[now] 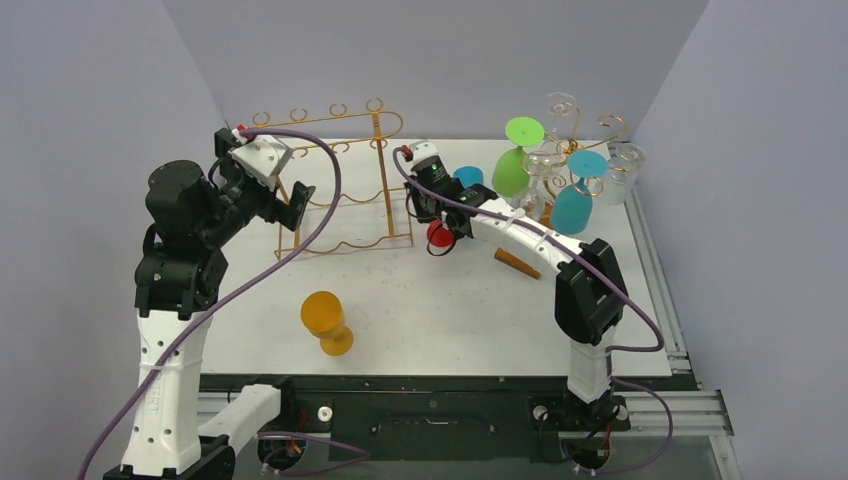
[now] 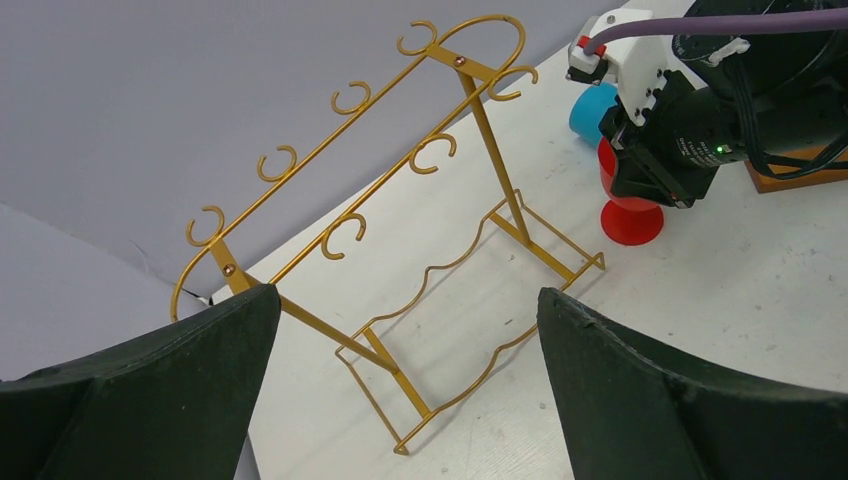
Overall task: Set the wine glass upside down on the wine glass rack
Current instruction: Pick up the wine glass at the center of the board.
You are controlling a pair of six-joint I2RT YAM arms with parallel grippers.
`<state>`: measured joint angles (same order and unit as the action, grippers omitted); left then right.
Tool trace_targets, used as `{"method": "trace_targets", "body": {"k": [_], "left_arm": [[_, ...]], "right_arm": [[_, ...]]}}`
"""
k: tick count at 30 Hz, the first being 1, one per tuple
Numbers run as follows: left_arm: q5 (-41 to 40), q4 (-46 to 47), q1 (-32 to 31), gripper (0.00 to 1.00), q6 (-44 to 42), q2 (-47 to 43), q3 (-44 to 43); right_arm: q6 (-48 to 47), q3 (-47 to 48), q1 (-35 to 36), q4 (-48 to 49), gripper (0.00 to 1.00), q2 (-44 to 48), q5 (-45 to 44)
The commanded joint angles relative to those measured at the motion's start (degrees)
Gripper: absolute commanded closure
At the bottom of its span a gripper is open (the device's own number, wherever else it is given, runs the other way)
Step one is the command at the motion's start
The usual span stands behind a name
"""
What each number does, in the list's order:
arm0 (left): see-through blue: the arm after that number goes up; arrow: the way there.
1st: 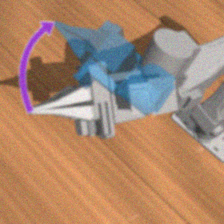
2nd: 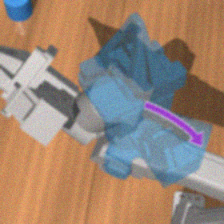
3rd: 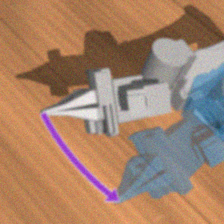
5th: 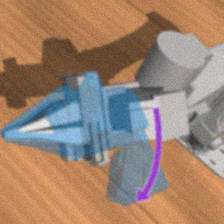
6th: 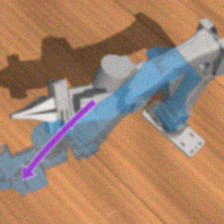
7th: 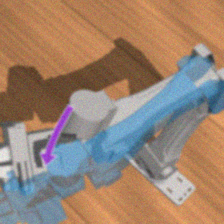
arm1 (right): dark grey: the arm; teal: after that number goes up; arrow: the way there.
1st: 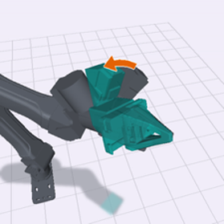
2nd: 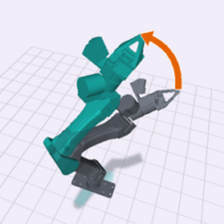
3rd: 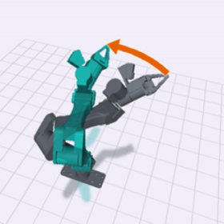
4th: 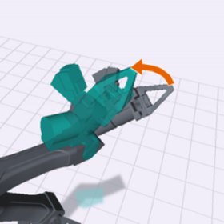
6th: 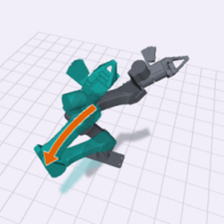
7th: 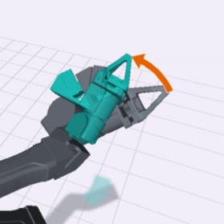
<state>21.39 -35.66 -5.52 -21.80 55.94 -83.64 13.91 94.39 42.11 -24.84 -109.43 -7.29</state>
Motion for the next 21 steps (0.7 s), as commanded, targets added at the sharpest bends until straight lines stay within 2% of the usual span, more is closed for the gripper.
{"method": "trace_targets", "body": {"k": [1,8,13,16,21], "left_arm": [[2.12,-0.44,0.25,0.00,1.39,-0.58,-2.67],[3.64,-0.94,0.25,0.00,2.96,-0.33,-3.22],[6.79,-3.00,0.26,0.00,5.22,-0.22,-3.38],[9.14,-4.32,0.25,0.06,6.49,-0.31,-3.00],[12.37,-4.80,0.25,0.09,12.17,-0.51,-2.24]], "right_arm": [[-0.03,-2.00,0.75,-0.25,1.00,4.62,-0.83],[0.85,-3.99,2.30,-1.10,1.00,13.10,0.28],[4.12,-6.67,5.20,-0.80,1.00,24.89,1.29],[7.03,-8.14,7.26,1.89,1.00,32.22,2.36],[8.69,-11.23,11.90,10.32,1.00,42.52,1.65]]}}
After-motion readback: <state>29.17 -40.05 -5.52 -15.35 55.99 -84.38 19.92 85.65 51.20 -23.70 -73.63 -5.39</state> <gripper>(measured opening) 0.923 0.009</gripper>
